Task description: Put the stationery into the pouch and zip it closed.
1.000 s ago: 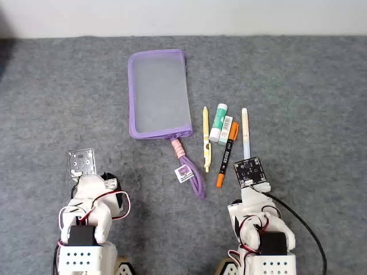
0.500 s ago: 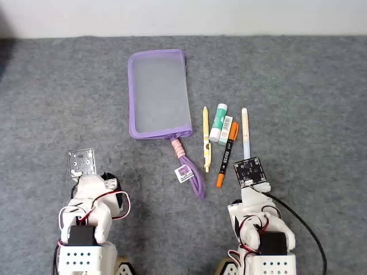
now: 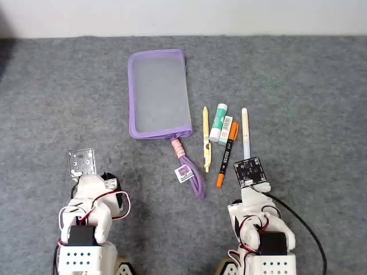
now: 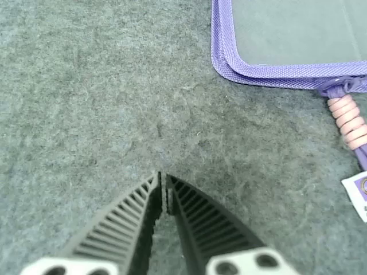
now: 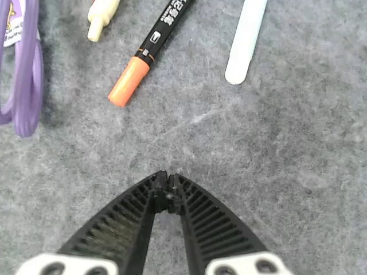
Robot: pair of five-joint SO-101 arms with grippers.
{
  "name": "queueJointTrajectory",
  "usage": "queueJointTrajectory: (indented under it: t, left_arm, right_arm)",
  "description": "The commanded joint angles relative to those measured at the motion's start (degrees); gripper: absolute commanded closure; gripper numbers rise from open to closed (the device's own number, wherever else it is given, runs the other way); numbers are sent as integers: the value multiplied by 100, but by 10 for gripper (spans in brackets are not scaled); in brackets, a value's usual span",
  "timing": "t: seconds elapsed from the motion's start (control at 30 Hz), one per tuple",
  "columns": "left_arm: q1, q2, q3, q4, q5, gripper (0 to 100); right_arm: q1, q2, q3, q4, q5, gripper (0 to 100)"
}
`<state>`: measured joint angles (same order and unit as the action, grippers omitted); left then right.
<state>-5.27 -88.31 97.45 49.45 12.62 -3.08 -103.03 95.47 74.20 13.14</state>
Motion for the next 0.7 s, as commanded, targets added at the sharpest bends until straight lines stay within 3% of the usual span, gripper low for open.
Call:
queueJointTrajectory:
  t: [0.0,0.2,0.33,0.5,0.67]
  left_arm:
    - [-35,-53,-66,-18,-26,986]
    - [-35,-53,-66,-18,-26,986]
    - [-35,-53,-66,-18,-26,986]
    - [-35,-53,-66,-18,-26,986]
    - [-35,-53,-66,-18,-26,986]
  right_arm:
    - [-22,-48,97,40,26,987]
    - [-22,-48,97,40,26,987]
    - [347,-57,88,22,273,987]
    - [382,-48,-158,-708,668,987]
    - [-136,22,-1266,-295,1152,987]
